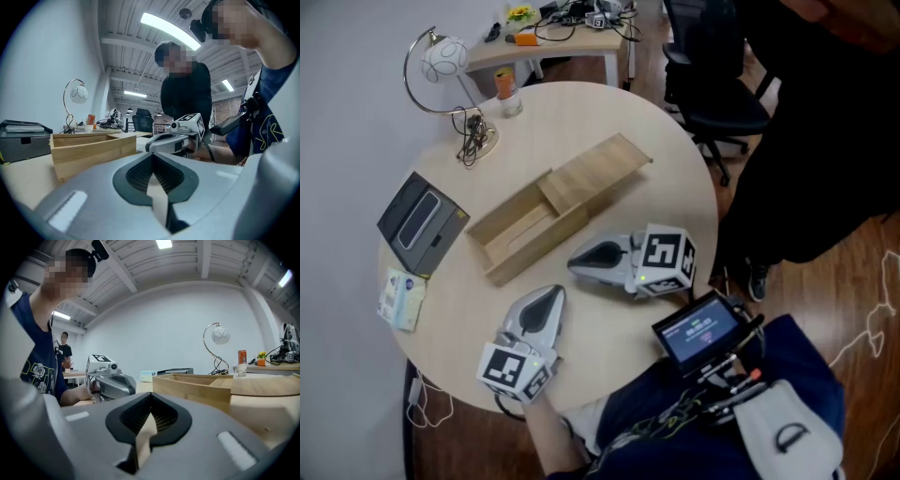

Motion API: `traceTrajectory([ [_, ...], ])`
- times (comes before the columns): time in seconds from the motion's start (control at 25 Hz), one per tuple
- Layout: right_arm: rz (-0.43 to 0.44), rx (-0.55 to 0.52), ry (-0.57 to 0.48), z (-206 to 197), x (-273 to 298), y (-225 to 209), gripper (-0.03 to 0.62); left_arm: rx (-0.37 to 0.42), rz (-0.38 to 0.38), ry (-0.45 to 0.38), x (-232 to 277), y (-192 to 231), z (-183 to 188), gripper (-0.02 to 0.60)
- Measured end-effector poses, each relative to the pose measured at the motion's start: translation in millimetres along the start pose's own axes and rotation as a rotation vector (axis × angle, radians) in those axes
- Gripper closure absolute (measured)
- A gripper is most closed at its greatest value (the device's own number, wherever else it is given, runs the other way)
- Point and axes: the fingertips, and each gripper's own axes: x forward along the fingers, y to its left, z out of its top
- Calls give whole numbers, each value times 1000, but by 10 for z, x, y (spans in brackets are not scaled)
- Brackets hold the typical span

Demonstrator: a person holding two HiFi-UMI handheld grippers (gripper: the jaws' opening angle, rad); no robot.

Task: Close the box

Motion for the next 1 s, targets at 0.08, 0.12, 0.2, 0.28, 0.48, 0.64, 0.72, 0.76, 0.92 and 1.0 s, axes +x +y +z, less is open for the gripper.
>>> traceTrajectory([
  [0.08,0,-1,1,-12,1,-2,576,7,-2,-5,-2,5,-6,580],
  [0.12,0,-4,4,-25,0,-6,576,9,-2,-5,-3,7,-9,580],
  [0.2,8,-8,10,-73,-4,-9,576,8,-1,-1,-6,7,-18,580],
  [0.28,12,-4,12,-85,-5,-6,576,2,0,2,-5,1,-13,580],
  [0.48,28,-14,4,-78,-35,-1,576,-10,43,-2,-26,48,13,580],
  [0.64,-264,9,68,119,-726,-681,576,17,238,-5,-259,464,34,379],
  [0.72,-526,107,64,78,-1335,-1441,576,74,357,43,-335,776,14,185],
  [0.76,-634,169,77,8,-1589,-1810,576,112,401,91,-327,910,-11,182],
  [0.92,-886,412,220,-432,-2124,-2934,576,246,497,301,-213,1204,-131,121],
  [1.0,-909,471,286,-606,-2108,-3190,576,253,549,322,-290,1250,-134,121],
])
